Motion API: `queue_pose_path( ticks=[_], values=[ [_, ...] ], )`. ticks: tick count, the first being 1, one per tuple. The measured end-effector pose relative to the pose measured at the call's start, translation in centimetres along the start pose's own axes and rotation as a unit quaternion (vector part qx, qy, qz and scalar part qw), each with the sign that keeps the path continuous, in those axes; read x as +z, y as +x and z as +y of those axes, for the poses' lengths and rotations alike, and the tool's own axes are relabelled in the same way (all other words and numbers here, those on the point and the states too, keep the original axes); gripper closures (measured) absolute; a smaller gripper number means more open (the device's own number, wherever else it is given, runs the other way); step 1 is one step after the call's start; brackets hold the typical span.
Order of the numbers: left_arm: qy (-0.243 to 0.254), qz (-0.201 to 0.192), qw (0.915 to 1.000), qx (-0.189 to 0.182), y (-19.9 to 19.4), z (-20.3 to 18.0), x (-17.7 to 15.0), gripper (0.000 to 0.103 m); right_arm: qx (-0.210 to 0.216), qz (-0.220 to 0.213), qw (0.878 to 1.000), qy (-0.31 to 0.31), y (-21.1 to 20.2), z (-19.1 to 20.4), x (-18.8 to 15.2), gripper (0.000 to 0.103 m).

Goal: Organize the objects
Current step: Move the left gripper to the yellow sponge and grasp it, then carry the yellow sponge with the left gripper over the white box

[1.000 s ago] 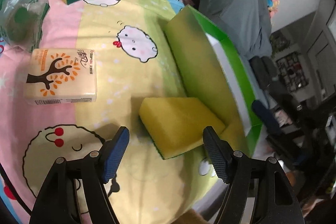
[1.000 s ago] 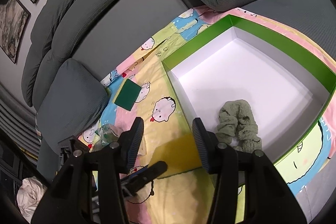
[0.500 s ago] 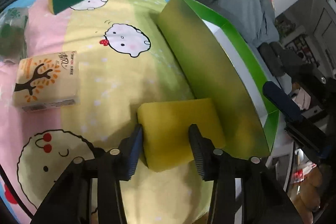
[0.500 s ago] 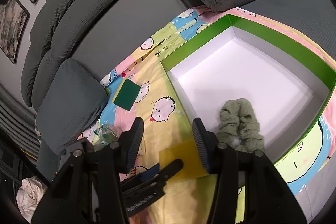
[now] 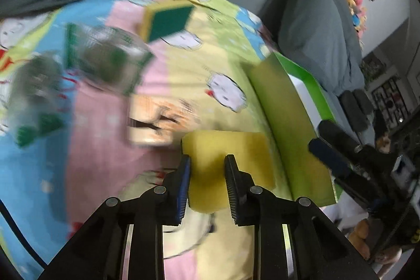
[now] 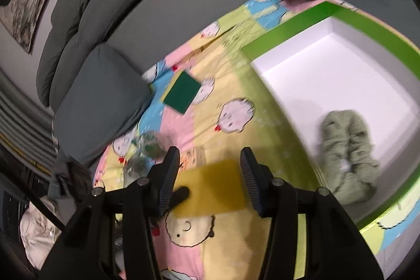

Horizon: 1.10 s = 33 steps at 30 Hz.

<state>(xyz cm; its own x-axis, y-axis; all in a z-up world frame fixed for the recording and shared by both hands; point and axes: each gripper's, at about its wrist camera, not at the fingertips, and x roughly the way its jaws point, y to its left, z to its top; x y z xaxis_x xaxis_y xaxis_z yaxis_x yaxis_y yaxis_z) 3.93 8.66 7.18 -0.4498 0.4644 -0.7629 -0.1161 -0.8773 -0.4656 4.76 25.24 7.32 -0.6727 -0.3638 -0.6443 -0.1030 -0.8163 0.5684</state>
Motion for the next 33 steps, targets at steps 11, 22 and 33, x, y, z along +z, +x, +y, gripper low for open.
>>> queue_pose_path(
  ticks=[11, 22, 33],
  values=[
    [-0.019, 0.007, 0.9997, 0.013, 0.1, 3.9, -1.0, 0.077, -0.04, 0.115, 0.991, -0.05, 8.4, 3.1, -2.4, 0.066],
    [-0.005, -0.019, 0.9997, 0.017, -1.2, 3.3, -1.3, 0.077, -0.048, 0.094, 0.992, -0.069, 7.7, 3.9, -2.8, 0.069],
    [0.024, -0.091, 0.9955, 0.009, -4.7, 1.5, -0.7, 0.077, -0.02, 0.018, 0.994, -0.106, 4.2, 6.6, -2.6, 0.07]
  ],
)
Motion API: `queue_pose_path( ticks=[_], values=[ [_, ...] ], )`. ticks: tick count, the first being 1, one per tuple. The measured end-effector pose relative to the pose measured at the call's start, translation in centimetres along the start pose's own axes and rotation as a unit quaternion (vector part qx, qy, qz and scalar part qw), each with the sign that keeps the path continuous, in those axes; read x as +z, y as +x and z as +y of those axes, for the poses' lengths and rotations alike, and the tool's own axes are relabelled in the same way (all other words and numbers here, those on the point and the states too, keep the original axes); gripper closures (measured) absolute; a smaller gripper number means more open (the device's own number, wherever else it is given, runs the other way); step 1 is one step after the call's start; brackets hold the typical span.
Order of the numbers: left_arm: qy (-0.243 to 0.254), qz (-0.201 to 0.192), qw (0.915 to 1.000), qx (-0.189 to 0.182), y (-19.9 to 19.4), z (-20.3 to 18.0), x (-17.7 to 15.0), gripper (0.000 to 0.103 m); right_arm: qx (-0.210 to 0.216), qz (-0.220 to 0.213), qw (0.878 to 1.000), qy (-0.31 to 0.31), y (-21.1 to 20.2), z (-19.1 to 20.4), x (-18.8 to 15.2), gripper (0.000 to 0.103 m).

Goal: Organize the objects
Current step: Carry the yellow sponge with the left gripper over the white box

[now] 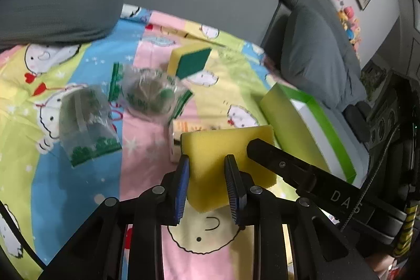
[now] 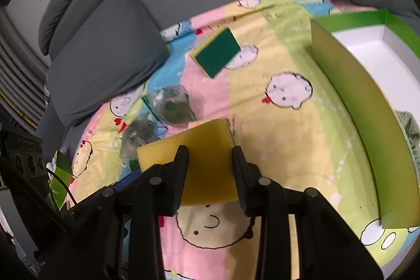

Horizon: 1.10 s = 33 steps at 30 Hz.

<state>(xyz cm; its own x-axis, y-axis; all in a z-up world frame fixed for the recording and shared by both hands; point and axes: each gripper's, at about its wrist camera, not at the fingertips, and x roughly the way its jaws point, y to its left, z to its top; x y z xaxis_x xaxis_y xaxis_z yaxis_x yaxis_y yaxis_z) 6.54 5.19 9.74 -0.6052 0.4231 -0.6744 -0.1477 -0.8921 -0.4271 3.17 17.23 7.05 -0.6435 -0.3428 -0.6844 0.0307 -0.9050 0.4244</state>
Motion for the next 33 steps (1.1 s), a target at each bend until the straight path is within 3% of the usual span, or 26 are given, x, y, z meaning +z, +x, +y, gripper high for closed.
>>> queue_pose_path(
  ticks=[8, 19, 33],
  values=[
    [0.015, -0.039, 0.999, -0.013, -1.9, -0.8, 0.9, 0.077, 0.004, -0.048, 0.999, -0.018, -2.1, 1.4, 0.2, 0.069],
    [0.06, -0.09, 0.9938, -0.025, -4.4, -4.6, 1.3, 0.077, 0.015, -0.116, 0.993, -0.019, -6.6, 1.2, 0.5, 0.068],
    [0.14, -0.116, 0.9832, -0.017, -3.8, -12.2, 1.7, 0.077, 0.05, -0.181, 0.981, 0.04, -11.4, -4.1, 0.8, 0.068]
  ],
)
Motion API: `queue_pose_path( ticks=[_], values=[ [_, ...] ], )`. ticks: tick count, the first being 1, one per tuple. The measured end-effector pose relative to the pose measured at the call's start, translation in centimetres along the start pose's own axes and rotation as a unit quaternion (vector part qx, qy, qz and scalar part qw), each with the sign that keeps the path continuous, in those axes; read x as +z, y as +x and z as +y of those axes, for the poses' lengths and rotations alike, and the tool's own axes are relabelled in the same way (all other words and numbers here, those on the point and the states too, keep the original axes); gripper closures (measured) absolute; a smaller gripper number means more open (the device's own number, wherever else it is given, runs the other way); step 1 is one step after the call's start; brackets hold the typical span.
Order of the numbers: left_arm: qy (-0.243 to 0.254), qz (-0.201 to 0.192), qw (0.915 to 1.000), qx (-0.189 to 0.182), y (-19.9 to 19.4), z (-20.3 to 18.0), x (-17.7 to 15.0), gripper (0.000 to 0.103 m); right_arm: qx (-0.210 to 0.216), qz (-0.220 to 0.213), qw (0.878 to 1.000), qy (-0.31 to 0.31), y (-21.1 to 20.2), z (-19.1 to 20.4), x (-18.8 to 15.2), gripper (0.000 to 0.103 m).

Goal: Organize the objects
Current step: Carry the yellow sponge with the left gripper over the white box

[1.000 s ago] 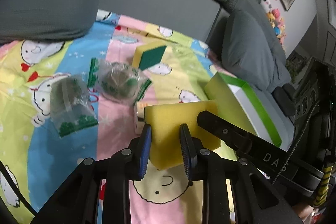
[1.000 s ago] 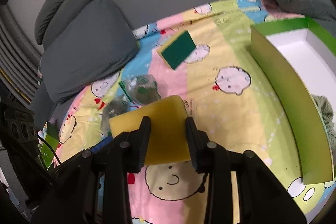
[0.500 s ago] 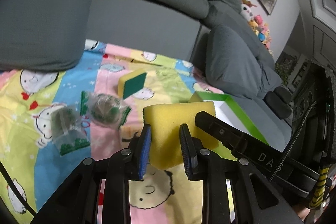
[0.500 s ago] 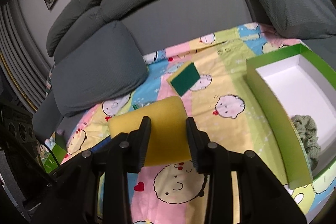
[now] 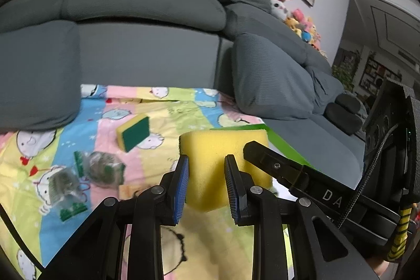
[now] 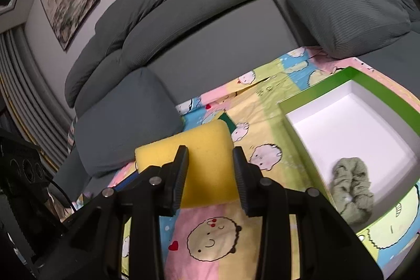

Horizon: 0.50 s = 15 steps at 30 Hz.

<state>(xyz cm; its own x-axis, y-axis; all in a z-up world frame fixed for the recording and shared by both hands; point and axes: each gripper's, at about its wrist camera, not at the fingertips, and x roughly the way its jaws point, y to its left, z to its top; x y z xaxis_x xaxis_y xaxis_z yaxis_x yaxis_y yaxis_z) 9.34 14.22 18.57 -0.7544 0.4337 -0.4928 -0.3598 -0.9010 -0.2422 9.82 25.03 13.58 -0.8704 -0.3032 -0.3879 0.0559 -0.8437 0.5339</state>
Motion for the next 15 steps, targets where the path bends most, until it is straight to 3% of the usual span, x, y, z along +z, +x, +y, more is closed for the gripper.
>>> queue_pose_path(
  ticks=[5, 15],
  values=[
    [0.033, -0.005, 0.9994, -0.004, 0.7, -3.1, 0.2, 0.077, 0.003, -0.021, 0.999, 0.034, -2.0, -2.3, 0.4, 0.068],
    [0.063, 0.004, 0.9966, -0.054, 3.3, -7.7, 0.5, 0.077, -0.036, -0.061, 0.995, 0.073, -5.5, -6.0, 0.9, 0.068]
  ],
)
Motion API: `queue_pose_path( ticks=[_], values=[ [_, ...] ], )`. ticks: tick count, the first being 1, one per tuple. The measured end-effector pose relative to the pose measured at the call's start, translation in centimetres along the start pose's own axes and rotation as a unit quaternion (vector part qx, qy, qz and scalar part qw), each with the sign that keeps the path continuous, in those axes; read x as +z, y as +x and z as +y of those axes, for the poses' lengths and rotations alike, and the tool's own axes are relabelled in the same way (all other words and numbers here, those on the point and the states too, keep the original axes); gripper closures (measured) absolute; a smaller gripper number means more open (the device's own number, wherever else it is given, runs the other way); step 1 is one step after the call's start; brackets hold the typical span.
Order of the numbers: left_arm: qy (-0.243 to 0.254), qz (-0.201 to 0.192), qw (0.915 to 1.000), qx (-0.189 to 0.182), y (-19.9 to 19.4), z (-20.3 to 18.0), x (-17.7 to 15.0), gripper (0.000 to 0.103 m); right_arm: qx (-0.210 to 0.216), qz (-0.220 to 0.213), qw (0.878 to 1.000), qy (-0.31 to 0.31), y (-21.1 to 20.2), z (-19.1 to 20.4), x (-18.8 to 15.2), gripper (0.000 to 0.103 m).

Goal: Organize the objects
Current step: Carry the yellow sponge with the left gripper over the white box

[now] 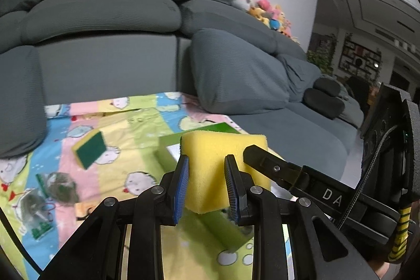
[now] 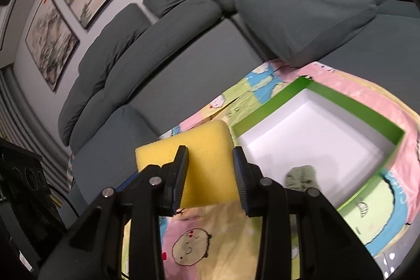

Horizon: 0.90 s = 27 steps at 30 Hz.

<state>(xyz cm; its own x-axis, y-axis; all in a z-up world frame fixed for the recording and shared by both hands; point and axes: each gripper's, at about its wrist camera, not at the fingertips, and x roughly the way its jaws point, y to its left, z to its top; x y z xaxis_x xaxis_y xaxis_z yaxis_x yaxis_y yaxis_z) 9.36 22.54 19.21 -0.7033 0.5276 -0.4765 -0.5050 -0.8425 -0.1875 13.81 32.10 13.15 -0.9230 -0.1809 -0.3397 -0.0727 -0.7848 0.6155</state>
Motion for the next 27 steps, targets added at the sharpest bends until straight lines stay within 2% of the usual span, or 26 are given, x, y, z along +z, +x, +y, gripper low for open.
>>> queue_pose_path(
  ticks=[11, 27],
  values=[
    [-0.009, 0.027, 0.9975, -0.064, 3.2, -2.3, -0.5, 0.077, -0.069, -0.021, 0.997, 0.028, -1.7, -3.5, 0.7, 0.068],
    [-0.044, 0.066, 0.9911, -0.107, 6.2, -3.4, -1.4, 0.077, -0.124, -0.011, 0.991, 0.047, -1.7, -6.5, 1.1, 0.068]
  ],
)
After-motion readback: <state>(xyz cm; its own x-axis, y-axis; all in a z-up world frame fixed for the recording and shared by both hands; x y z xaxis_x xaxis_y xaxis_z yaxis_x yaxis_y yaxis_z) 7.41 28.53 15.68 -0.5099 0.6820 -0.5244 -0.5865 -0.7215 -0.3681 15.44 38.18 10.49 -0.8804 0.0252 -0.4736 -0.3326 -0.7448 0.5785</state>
